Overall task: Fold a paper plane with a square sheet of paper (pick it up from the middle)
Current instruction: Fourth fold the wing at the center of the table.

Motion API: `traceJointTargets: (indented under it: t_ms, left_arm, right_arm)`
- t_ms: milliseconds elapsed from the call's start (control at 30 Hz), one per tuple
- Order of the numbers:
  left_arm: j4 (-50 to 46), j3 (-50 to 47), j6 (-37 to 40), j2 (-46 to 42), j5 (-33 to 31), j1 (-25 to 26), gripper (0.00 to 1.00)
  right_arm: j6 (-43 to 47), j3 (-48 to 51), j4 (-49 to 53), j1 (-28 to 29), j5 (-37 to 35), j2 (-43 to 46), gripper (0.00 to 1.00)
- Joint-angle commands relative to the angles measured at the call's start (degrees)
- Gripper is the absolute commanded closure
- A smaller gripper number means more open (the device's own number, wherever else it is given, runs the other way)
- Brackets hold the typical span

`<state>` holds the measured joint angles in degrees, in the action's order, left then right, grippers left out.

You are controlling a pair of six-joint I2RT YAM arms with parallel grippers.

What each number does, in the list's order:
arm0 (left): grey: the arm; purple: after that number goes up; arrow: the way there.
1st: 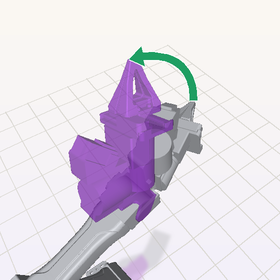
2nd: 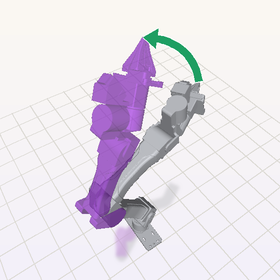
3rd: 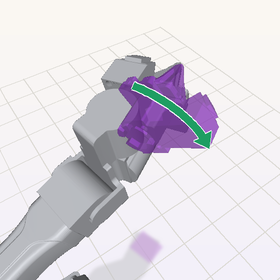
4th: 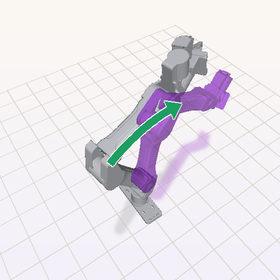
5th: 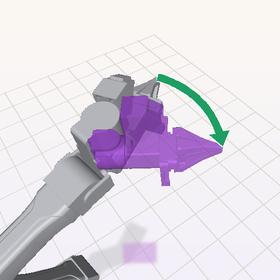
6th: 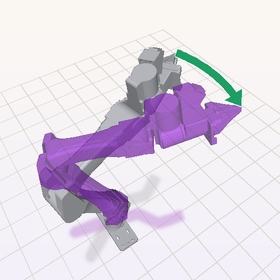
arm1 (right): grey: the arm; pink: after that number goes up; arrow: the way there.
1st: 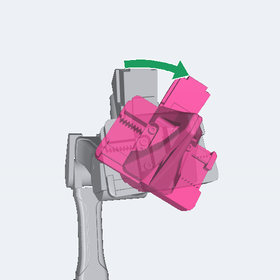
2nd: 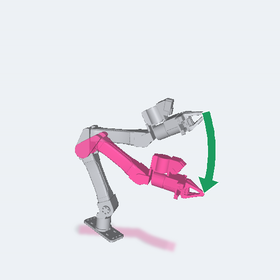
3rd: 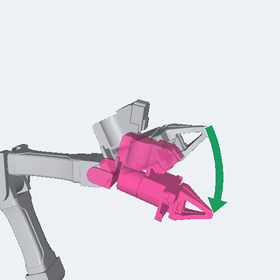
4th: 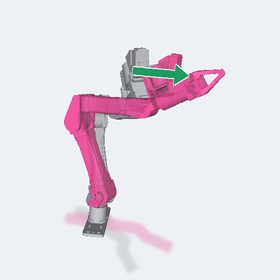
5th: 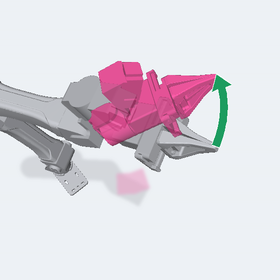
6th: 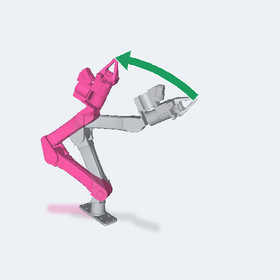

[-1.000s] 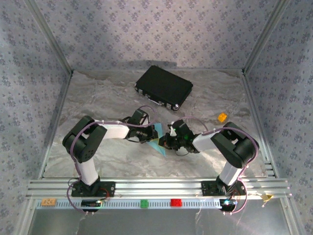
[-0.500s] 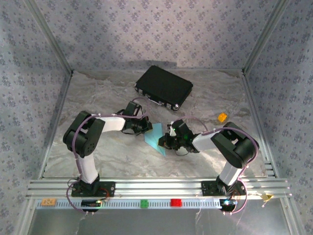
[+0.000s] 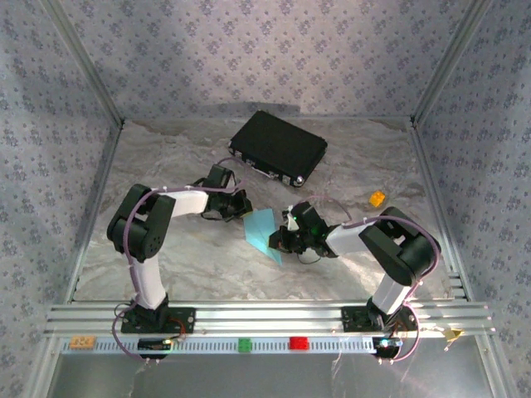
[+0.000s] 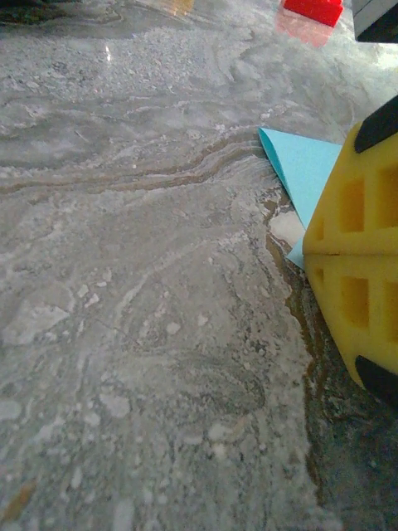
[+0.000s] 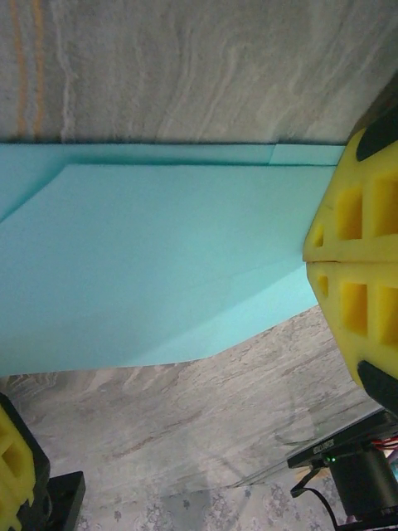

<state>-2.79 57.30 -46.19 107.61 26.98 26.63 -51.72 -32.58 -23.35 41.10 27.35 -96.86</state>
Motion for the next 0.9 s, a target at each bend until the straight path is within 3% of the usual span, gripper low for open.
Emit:
traceJointTargets:
  t_ms: [0, 200, 400, 633, 867]
  left_arm:
    - [-2.24, 1.03, 1.79, -3.23, -1.84, -0.54, 0.96]
    - [-2.23, -1.80, 1.72, -9.27, -3.40, -0.60, 0.94]
    - [0.53, -5.25, 1.11, -12.85, -0.28, 1.72, 0.93]
    - [4.73, -5.35, -0.95, -7.94, 3.11, 9.00, 0.93]
    - [8.35, -7.77, -2.87, -1.62, 2.73, 10.21, 0.95]
  right_arm:
    - [3.15, 2.44, 14.08, -0.56, -1.73, -1.76, 1.00]
    - [4.98, 1.66, 15.79, -1.44, -0.58, -1.50, 1.00]
    - [5.07, 1.31, 16.54, -2.06, -0.77, -0.87, 1.00]
    - [4.81, 1.41, 16.53, -2.27, -1.08, -0.66, 1.00]
    - [4.55, 1.66, 16.23, -2.27, -1.27, -0.53, 1.00]
